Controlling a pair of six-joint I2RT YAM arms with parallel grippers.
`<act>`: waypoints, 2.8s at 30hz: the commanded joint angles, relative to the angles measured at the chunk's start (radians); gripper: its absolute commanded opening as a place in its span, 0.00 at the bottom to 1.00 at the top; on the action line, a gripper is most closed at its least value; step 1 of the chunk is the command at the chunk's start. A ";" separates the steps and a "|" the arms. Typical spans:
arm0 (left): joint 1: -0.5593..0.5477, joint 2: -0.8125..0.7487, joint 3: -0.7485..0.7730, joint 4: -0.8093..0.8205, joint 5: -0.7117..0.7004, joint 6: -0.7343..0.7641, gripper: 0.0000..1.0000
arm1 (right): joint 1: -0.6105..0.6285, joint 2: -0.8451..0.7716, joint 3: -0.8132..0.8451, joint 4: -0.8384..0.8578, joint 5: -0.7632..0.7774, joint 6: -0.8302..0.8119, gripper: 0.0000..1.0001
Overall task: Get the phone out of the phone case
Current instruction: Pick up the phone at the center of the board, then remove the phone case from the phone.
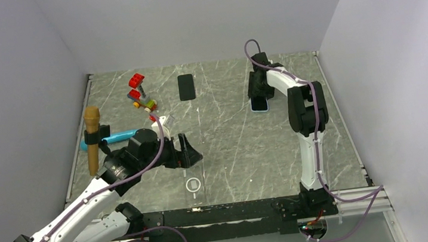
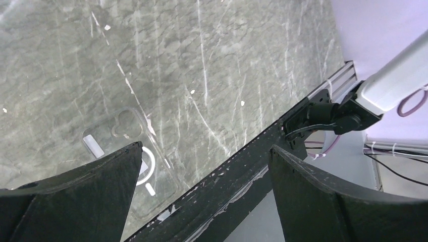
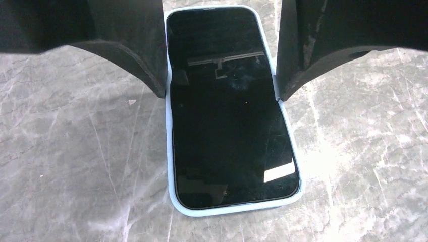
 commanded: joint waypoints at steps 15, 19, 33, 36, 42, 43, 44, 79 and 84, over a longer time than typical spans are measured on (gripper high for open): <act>0.001 0.031 0.064 -0.030 -0.052 -0.020 0.98 | 0.065 -0.555 -0.678 0.620 -0.299 -0.154 0.00; 0.014 0.072 0.100 0.005 -0.019 -0.038 0.98 | 0.126 -0.669 -0.792 0.708 -0.373 -0.121 0.00; 0.118 0.127 0.045 0.245 -0.087 -0.251 0.88 | 0.467 -0.900 -1.006 1.010 -0.398 0.200 0.00; 0.118 0.142 0.045 0.264 -0.102 -0.236 0.84 | 0.507 -0.932 -1.031 1.056 -0.386 0.211 0.00; 0.117 0.222 0.079 0.257 -0.087 -0.215 0.81 | 0.528 -0.942 -1.038 1.106 -0.430 0.226 0.00; 0.116 0.232 0.080 0.260 -0.084 -0.218 0.81 | 0.529 -0.940 -1.035 1.108 -0.441 0.225 0.00; 0.117 0.238 0.079 0.268 -0.077 -0.219 0.80 | 0.533 -0.940 -1.037 1.115 -0.450 0.225 0.00; 0.191 0.201 0.170 0.198 0.270 0.218 0.00 | 0.577 -0.920 -0.905 0.523 -0.475 -0.131 1.00; 0.257 0.164 0.178 0.163 0.498 0.308 0.00 | 0.534 -0.931 -0.978 0.640 -0.942 -0.161 0.99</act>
